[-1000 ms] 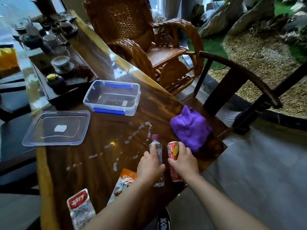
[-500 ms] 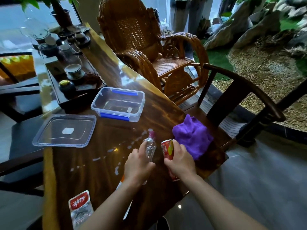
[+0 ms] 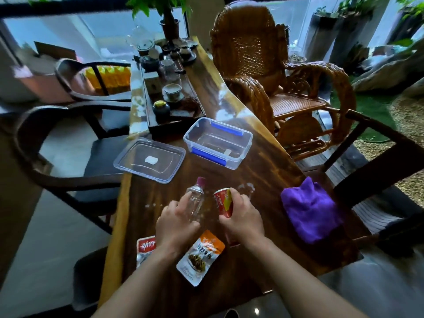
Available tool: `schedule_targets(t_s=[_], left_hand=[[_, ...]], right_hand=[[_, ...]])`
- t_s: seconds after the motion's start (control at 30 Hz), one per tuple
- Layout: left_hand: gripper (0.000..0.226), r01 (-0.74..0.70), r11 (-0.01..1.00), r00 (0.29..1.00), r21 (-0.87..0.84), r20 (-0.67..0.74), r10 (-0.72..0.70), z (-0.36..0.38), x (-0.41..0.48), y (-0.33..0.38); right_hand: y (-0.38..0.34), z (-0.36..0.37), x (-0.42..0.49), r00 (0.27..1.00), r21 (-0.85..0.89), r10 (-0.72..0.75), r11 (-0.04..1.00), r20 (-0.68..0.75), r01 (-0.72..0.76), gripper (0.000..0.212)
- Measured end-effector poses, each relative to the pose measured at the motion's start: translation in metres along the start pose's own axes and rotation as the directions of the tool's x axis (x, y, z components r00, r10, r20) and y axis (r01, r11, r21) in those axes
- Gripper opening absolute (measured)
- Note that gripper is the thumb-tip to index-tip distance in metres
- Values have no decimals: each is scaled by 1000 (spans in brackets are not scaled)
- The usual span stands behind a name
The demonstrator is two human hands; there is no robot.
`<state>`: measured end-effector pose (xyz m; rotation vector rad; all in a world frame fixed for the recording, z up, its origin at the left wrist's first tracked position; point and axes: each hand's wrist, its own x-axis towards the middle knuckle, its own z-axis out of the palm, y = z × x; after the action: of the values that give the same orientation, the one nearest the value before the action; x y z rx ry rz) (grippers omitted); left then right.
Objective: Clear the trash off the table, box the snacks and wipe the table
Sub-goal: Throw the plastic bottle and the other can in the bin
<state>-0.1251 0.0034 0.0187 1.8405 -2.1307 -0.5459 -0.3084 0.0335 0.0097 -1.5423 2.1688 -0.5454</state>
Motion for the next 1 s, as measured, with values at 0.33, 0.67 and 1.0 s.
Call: schedule_targets(t_s=[0.33,0.67,1.0], left_hand=[[83,236,970,960,-56,-140,-242,-45,-46,-73],[80,333,938,914,-100,-210,-346,-104,-92,-186],[82,452,881,880,-140,-90,-466,-144,-141,-320]], right_hand=[[-74,41,-5,965,31,-230,973,123,228,78],[-176,98,-43,931,16,-325,945,168,327,77],[-271,176,-103,923,30,-325,945,208,326,77]])
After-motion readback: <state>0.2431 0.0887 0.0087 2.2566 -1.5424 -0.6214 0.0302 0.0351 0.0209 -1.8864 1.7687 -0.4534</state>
